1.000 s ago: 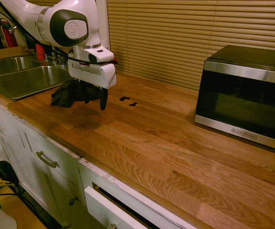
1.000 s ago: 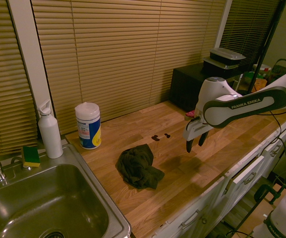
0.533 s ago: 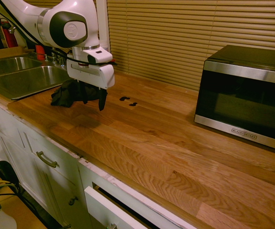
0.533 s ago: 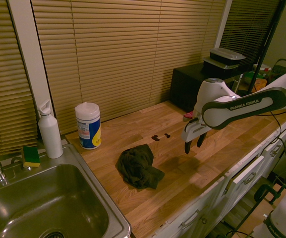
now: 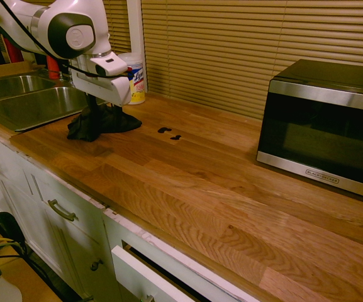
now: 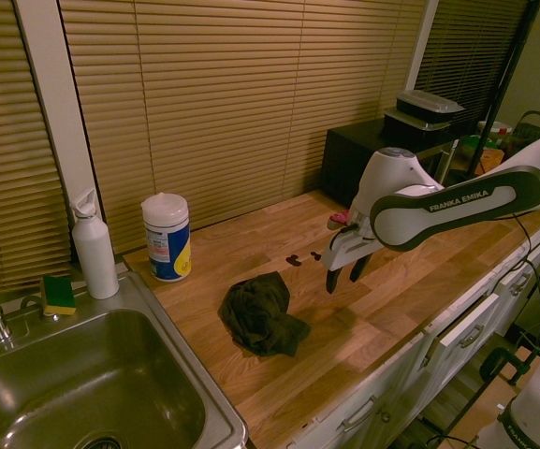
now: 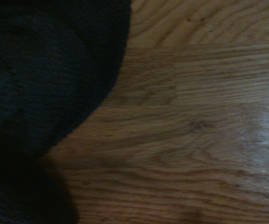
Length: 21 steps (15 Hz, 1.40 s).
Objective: Clear the spill
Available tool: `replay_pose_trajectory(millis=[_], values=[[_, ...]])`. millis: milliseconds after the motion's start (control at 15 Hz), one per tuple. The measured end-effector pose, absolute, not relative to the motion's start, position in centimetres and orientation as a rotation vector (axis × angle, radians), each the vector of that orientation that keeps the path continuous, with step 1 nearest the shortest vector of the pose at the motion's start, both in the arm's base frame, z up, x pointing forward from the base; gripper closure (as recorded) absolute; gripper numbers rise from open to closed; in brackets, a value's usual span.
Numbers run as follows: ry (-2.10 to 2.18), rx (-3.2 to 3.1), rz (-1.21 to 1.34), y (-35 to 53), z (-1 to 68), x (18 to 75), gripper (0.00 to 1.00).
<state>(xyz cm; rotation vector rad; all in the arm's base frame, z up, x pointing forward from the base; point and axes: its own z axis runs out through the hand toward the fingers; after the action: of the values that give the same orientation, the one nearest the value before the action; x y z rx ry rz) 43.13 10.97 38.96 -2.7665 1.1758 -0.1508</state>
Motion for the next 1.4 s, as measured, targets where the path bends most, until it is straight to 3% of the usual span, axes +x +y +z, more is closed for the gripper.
replay_pose_trajectory(millis=[933, 1400], values=[[1.112, -2.663, -0.164, 22.7, 40.2, 45.9, 0.00], [1.165, -2.688, -0.134, 25.3, 37.0, 48.5, 0.00]])
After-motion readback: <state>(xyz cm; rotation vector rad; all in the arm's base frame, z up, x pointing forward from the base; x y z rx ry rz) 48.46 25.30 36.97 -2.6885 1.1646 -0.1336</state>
